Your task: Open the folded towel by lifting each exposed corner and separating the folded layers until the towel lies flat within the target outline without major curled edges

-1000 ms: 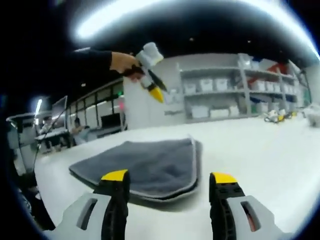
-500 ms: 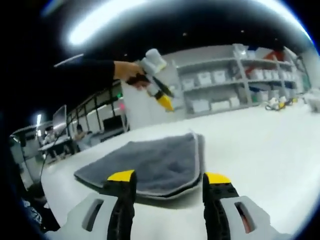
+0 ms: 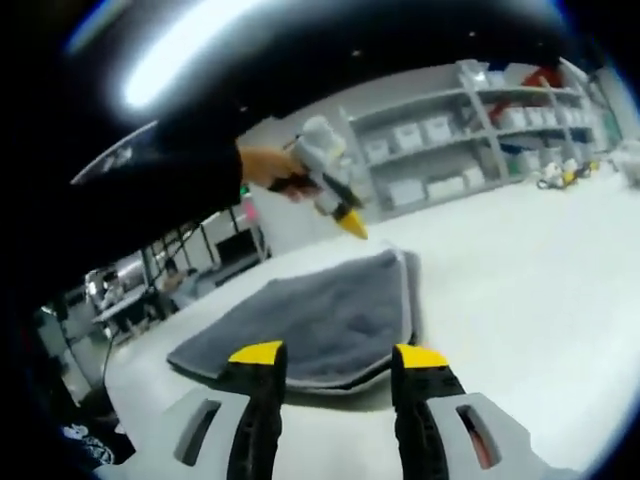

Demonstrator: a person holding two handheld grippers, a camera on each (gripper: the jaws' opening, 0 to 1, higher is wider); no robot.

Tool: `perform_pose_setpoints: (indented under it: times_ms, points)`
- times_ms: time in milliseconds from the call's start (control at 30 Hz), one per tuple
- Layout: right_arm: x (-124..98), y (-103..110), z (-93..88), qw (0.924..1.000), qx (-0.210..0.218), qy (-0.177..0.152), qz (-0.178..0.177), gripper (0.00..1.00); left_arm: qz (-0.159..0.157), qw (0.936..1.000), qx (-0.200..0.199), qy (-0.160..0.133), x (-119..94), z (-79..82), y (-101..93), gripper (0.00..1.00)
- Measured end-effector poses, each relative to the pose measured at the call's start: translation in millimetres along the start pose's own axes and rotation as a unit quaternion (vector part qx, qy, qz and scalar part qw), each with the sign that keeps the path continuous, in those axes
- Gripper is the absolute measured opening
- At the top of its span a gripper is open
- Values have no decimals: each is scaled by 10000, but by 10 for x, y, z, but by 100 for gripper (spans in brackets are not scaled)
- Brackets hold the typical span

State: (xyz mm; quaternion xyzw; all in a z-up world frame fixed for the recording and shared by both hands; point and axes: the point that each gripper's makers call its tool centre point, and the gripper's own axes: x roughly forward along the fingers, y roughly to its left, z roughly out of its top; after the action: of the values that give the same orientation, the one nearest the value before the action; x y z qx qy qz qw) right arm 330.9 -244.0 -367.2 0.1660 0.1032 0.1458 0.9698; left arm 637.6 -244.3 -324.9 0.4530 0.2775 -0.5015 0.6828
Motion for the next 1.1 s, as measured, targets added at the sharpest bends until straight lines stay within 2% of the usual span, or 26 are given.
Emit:
perform_pose_setpoints:
  times_ms: [100,167,233,300,367,400,500,633,700,767,800,900,933,1033,1100]
  points:
    - [34,10,-12,10000,65,29,2,50,-26,10000,-55,-8,50,-13,1,76]
    - [43,44,-40,9999,60,86,34,51,-51,9999,-128,-71,76,-19,-46,75]
    - [43,50,-47,10000,34,86,38,52,-187,9987,-409,-254,99,6,-144,74]
    - [47,38,-61,9999,64,103,29,52,-257,9979,-526,-261,149,-13,-144,73]
    - [48,25,-59,9999,86,95,13,51,-271,9981,-510,-201,250,-40,-55,71]
    - [45,22,-54,9999,93,86,5,51,-253,9984,-489,-123,259,-106,-135,69]
    - [44,-5,-32,9999,116,51,-56,50,-271,9986,-453,-11,329,-170,-134,63]
    - [81,-51,-71,9995,212,113,-193,49,-182,9977,-633,-131,354,-154,-130,58]
    - [95,-48,-100,9994,187,160,-229,47,-205,9970,-727,-166,365,-140,-148,52]
    - [98,-56,-110,9994,186,170,-242,46,-249,9968,-740,-195,432,-105,-89,50]
    - [98,-60,-105,9993,211,159,-254,45,-239,9968,-730,-214,434,-117,-171,49]
    - [103,-75,-89,9993,209,151,-271,44,-259,9969,-710,-199,468,-127,-239,45]
    - [105,-82,-93,9992,222,156,-278,43,-317,9966,-736,-206,514,-92,-151,44]
    - [107,-88,-82,9992,242,146,-278,43,-398,9964,-724,-208,601,-44,-157,43]
    - [107,-95,-80,9993,216,137,-288,41,-306,9969,-694,-185,651,-47,-122,45]
